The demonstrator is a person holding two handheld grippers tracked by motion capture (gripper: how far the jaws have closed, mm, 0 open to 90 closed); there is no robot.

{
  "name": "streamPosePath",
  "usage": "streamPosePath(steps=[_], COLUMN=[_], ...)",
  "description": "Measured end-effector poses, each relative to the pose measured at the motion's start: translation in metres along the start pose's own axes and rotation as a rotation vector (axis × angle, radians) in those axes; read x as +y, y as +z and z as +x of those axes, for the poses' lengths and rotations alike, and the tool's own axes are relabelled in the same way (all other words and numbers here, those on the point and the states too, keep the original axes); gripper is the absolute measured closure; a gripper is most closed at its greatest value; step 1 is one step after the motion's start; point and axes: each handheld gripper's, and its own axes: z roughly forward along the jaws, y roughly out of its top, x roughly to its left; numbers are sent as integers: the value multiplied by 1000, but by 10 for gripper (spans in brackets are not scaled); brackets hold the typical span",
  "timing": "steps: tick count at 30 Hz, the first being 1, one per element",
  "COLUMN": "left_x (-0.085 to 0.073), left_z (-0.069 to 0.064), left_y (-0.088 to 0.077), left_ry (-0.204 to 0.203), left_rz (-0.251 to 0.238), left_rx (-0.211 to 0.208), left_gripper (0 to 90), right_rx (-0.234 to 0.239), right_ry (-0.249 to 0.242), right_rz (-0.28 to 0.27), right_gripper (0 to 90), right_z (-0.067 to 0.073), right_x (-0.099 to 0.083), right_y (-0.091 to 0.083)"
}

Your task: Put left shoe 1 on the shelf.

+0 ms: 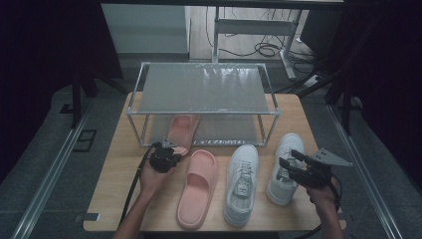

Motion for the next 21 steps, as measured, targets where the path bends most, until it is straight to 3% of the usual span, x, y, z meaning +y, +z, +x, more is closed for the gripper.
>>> streamPosePath(steps=[6,12,21], left_x=[6,13,22], left_z=[4,6,10], left_y=[6,14,28], left_ry=[-3,-32,-51], left_rz=[-3,-9,-6], left_rx=[-2,-9,-47], left_gripper=[900,899,896], right_rx=[0,3,-8], right_ry=[3,-3,4], right_rz=[-2,-1,-8], right_gripper=[409,408,409], right_z=[0,2,1], right_x=[0,1,1], right_y=[-1,0,-2])
